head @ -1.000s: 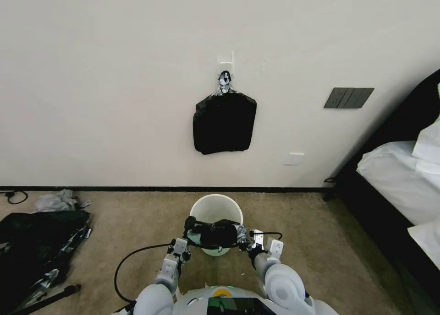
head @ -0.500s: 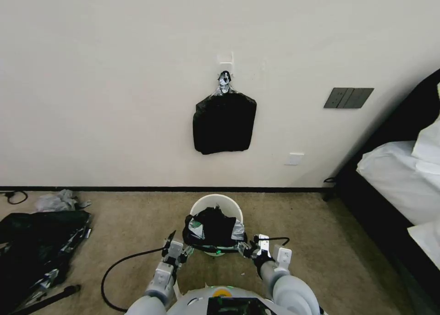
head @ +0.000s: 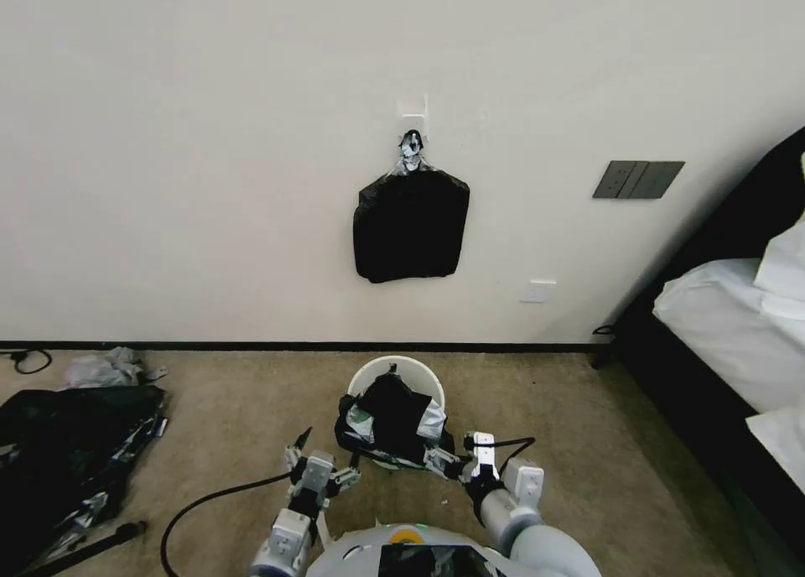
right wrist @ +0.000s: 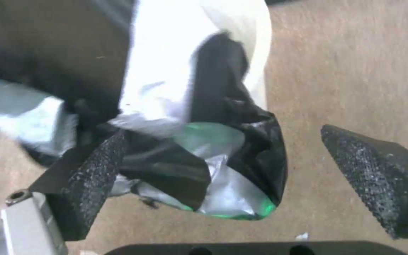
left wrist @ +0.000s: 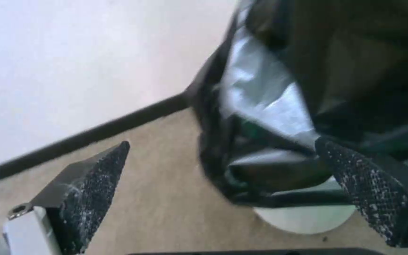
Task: Place a trash bag onto the trash bin.
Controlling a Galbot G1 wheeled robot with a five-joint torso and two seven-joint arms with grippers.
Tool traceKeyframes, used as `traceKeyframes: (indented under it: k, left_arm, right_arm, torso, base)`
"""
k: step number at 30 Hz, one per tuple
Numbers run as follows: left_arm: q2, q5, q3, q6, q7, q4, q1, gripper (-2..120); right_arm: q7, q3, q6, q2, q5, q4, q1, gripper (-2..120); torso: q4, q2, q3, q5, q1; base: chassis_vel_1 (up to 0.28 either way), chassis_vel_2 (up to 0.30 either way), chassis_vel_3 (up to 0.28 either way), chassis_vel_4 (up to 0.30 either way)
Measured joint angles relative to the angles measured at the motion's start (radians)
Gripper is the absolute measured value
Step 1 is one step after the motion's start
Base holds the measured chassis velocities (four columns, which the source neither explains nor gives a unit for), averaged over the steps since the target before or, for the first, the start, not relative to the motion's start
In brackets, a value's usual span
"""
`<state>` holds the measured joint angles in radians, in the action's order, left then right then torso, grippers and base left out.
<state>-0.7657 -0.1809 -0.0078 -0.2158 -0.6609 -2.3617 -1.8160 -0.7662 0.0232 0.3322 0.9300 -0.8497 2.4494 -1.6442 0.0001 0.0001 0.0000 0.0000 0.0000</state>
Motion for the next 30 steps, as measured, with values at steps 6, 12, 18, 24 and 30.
traceKeyframes:
  k: [6, 12, 18, 24, 30]
  left_arm:
    - [-0.009, 0.008, 0.028, -0.002, 0.036, 0.033, 0.066, 100]
    - [-0.059, 0.052, 0.078, -0.018, 0.013, 0.049, 0.085, 100]
    - [-0.113, 0.027, 0.166, -0.087, -0.021, 0.093, 0.205, 100]
    - [-0.163, 0.023, 0.223, -0.119, -0.062, 0.177, 0.317, 100]
    - [-0.192, 0.022, 0.212, -0.132, -0.081, 0.250, 0.365, 100]
  right_arm:
    - [0.114, -0.001, -0.002, -0.014, 0.183, 0.035, -0.041, 100]
    - [0.122, 0.067, -0.038, 0.042, 0.333, -0.016, 0.008, 100]
    - [0.015, 0.136, -0.018, 0.099, 0.288, -0.089, 0.106, 100]
    - [-0.084, 0.160, -0.011, 0.142, 0.258, -0.153, 0.153, 100]
    - [-0.118, 0.145, -0.001, 0.145, 0.255, -0.178, 0.168, 100]
  torso:
    - [-0.0004, 0.000, 0.000, -0.0001, 0.000]
    - [0.0001, 0.000, 0.000, 0.0000, 0.000]
    - [-0.0001, 0.000, 0.000, 0.0002, 0.000]
    - [-0.0002, 0.000, 0.000, -0.0003, 0.000]
    - [-0.0002, 0.000, 0.000, -0.0002, 0.000]
  base:
    - [0.000, 0.000, 0.000, 0.000]
    - [0.000, 0.000, 0.000, 0.000]
    - [0.000, 0.000, 0.000, 0.000]
    - [0.000, 0.000, 0.000, 0.000]
    - [0.000, 0.000, 0.000, 0.000]
